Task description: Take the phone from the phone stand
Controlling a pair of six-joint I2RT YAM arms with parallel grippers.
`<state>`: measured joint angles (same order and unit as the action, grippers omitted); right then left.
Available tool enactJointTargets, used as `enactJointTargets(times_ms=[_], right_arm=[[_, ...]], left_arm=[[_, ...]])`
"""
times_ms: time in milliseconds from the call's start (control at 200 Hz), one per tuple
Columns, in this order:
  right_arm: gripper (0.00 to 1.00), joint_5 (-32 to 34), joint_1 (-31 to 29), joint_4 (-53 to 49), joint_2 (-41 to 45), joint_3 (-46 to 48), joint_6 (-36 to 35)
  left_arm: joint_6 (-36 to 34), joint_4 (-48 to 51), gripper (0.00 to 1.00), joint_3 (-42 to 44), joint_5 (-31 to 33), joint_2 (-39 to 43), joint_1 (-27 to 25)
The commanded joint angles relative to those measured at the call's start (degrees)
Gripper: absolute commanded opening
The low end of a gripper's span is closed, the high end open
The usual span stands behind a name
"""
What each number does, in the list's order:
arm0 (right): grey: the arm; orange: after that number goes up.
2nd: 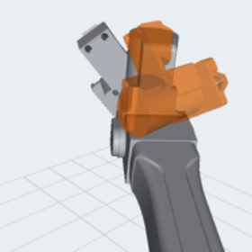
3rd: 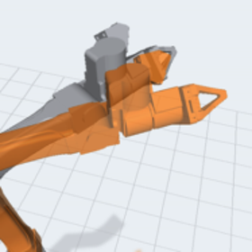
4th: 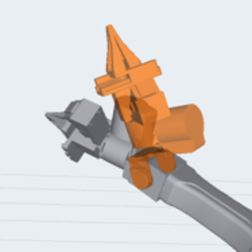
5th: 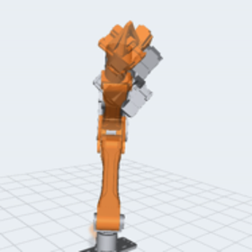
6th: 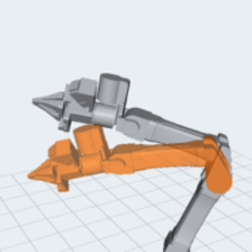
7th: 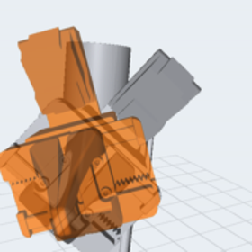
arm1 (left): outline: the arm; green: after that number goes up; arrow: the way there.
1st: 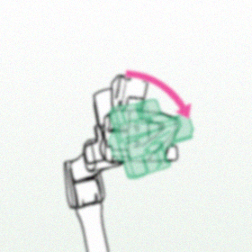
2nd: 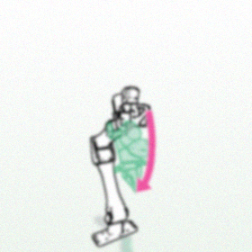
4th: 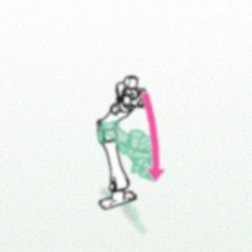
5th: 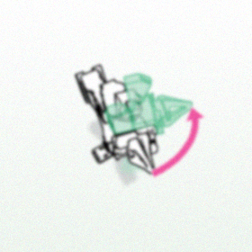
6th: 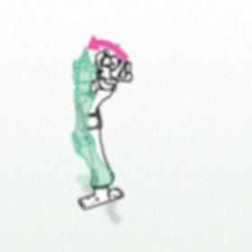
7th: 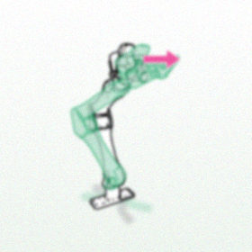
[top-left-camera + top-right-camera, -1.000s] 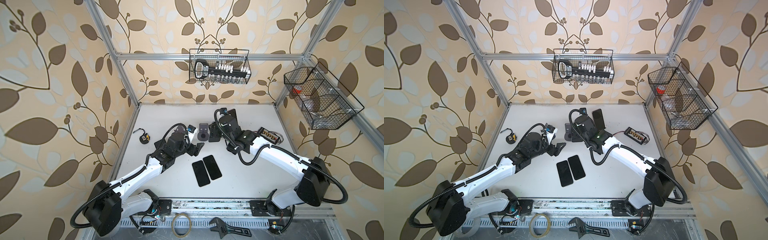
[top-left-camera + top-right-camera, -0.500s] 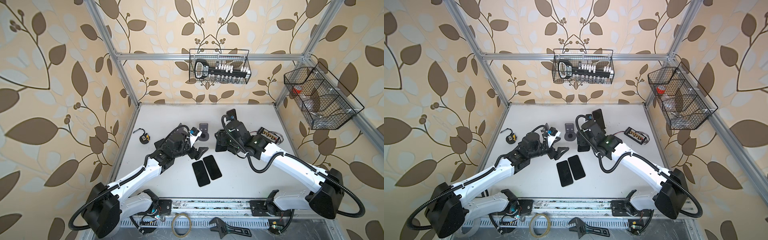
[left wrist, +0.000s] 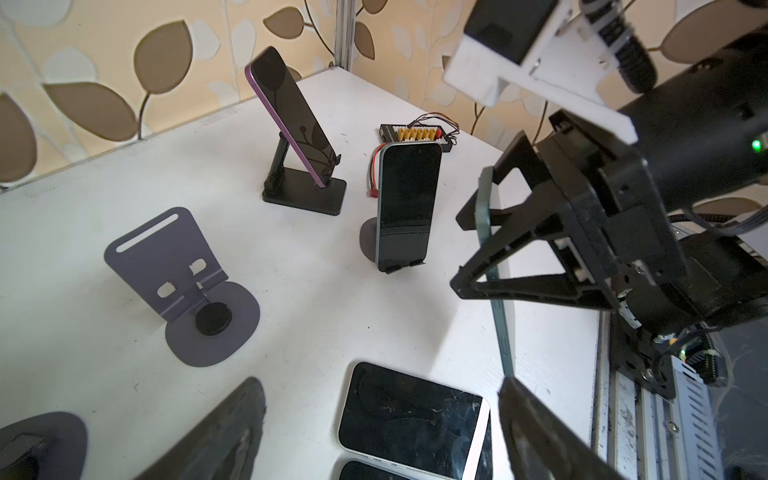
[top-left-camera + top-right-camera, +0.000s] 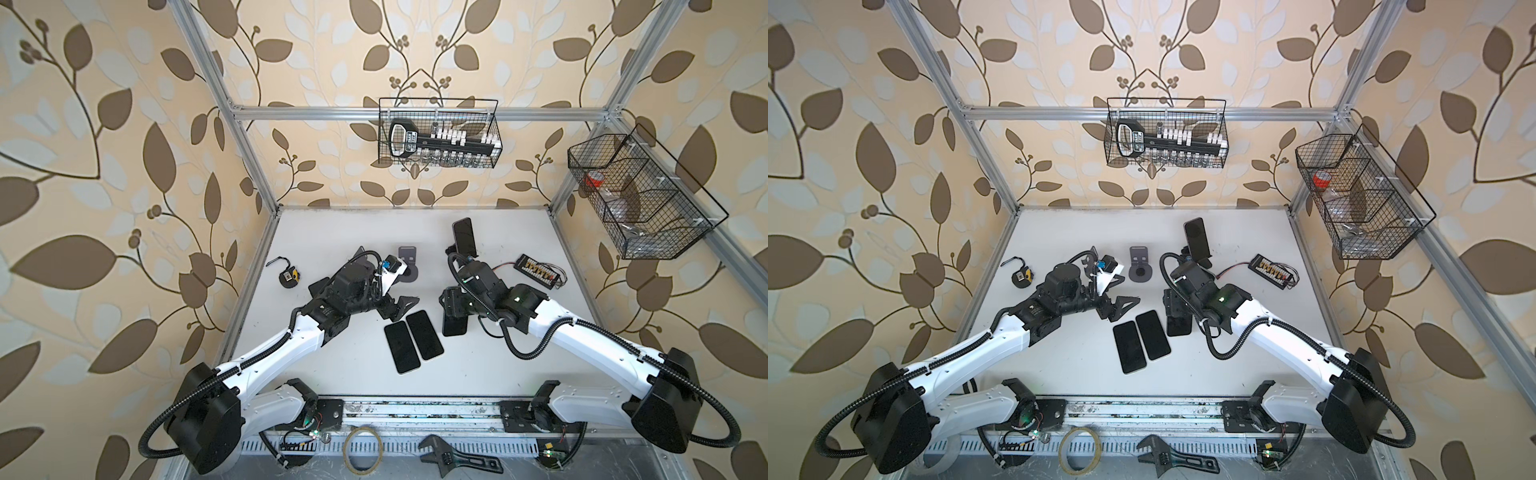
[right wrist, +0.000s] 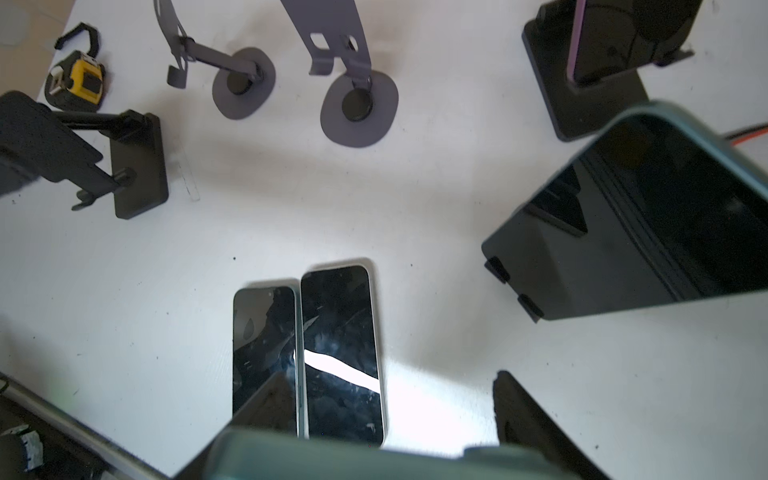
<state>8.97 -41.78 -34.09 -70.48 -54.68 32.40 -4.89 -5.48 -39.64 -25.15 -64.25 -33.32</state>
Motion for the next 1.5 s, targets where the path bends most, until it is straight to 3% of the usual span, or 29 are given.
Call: enactJointTargets(times_ms=[0, 365, 610, 1060, 1500], right_arm=[[0.55, -1.63, -0.24, -2.66, 3.27, 2.41, 3.07], [0.54, -1.76, 0.26, -6.97, 9.14, 8.96, 10.22], [0.53, -6.36, 3.70, -7.25, 10.21, 11.87, 12.50], [0.52, -12.37, 11.83, -6.93, 9.05, 13.55, 9.94], [0.53, -13.66, 12.84, -8.63, 3.82, 12.05, 4.28]], left_arm=[[-1.53, -0.50, 0.88, -2.35, -1.66, 0.59, 0.00], [-1.31, -0.50, 0.88, -2.90, -2.36, -1.05, 0.00], [-1.62, -0.07, 0.89, -3.03, -2.13, -1.04, 0.01], [-2.06, 0.47, 0.89, -3.33, -2.45, -0.88, -0.05], [-1.93, 1.06, 0.89, -4.04, -2.54, -1.49, -0.06]])
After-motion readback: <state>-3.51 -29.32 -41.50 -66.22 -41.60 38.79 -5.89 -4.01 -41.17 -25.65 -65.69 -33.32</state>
